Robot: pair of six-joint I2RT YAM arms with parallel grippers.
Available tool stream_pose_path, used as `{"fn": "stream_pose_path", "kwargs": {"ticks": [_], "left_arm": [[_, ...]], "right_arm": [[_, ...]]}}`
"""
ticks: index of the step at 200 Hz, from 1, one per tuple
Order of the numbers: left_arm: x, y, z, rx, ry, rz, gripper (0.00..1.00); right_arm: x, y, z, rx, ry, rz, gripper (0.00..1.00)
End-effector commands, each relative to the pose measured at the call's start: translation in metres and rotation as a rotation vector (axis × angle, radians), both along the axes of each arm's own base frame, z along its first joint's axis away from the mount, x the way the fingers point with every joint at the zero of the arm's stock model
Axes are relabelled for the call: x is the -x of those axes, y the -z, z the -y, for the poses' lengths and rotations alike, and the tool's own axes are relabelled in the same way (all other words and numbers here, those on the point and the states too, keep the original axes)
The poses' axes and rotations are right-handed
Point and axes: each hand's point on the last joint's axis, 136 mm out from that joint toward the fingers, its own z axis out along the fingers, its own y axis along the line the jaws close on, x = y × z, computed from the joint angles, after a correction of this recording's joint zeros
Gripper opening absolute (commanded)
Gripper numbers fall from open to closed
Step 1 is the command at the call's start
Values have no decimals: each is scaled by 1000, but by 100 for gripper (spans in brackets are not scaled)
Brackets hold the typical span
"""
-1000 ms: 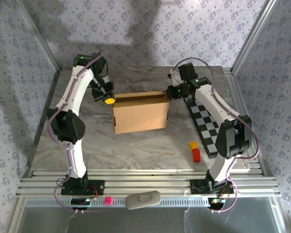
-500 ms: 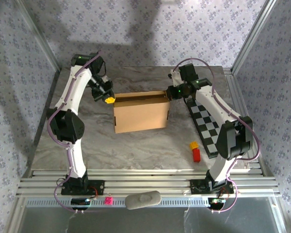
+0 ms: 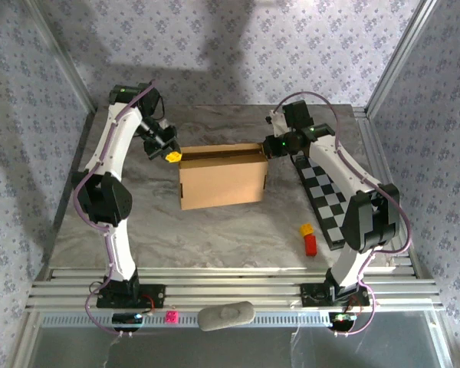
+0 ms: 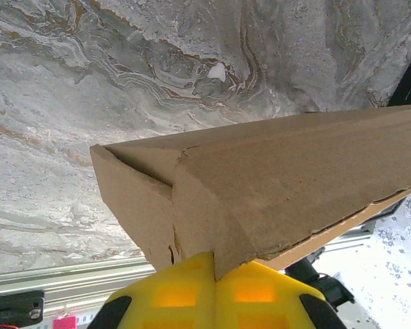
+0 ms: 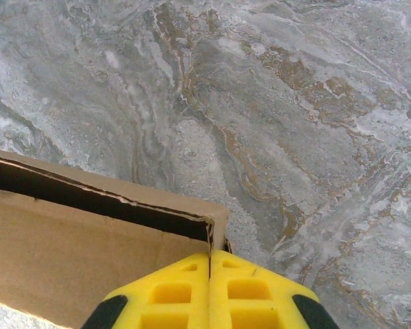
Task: Fold the paper box
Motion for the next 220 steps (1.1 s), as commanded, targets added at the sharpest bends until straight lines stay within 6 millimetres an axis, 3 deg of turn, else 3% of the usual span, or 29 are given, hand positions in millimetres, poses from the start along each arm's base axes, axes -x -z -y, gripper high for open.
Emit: {"fn": "stream_pose_path", "kwargs": {"ticks": [1, 181, 220], "left_arm": [[6, -10, 7, 73, -36, -35, 0], [-2, -13, 16, 155, -75, -33, 0], [8, -9, 10, 120, -63, -45, 0]], "right_arm": [[4, -14, -5, -25, -13, 21, 0], [2, -12, -6, -24, -16, 9, 0], [2, -12, -5, -22, -15, 8, 0]]}}
